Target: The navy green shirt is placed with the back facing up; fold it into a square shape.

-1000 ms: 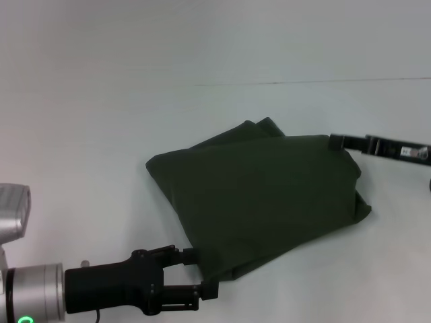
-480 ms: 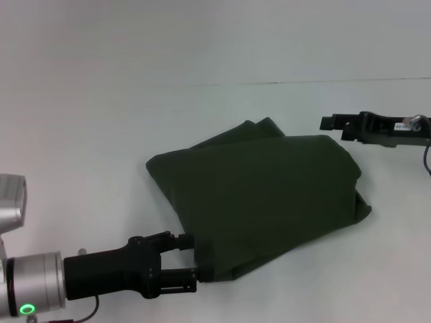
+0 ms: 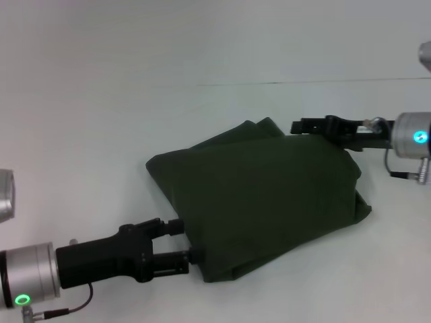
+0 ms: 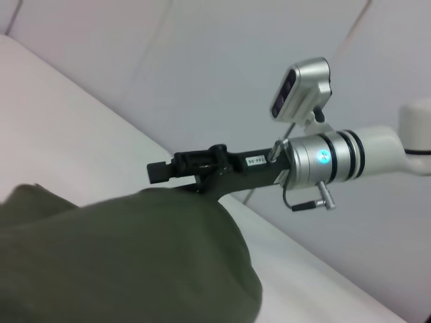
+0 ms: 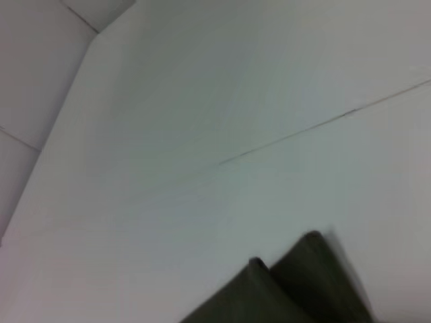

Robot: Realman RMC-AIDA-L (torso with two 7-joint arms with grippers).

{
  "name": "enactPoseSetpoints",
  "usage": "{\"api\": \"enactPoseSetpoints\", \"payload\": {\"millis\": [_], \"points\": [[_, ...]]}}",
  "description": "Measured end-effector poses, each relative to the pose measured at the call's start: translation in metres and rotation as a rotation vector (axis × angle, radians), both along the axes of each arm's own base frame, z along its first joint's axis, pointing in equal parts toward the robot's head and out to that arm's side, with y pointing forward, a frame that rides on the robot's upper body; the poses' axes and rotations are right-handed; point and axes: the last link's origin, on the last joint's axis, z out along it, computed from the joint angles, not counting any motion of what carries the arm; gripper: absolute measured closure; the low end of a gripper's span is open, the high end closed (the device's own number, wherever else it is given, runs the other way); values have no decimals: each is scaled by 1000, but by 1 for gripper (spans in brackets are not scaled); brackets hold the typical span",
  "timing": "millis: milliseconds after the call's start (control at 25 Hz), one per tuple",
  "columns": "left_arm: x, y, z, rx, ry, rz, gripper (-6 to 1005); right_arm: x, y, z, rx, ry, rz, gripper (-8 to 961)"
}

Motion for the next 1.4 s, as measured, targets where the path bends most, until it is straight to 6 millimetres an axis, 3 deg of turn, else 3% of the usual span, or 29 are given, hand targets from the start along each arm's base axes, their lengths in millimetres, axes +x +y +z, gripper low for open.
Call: {"api": "enactPoseSetpoints", "payload": {"millis": [400, 640, 1120, 1400], "points": [[-4, 5, 4, 31, 7, 25, 95, -44, 21, -27, 91, -5, 103, 200], [-4, 6, 5, 44, -6, 40, 96, -62, 30, -30, 120, -40, 179, 199], [-13, 20, 8, 113, -5, 166, 98, -38, 40, -3, 211, -108, 122, 199], [-11, 35, 9, 139, 8, 204, 100, -29, 31, 12, 144, -45, 125, 199]]}}
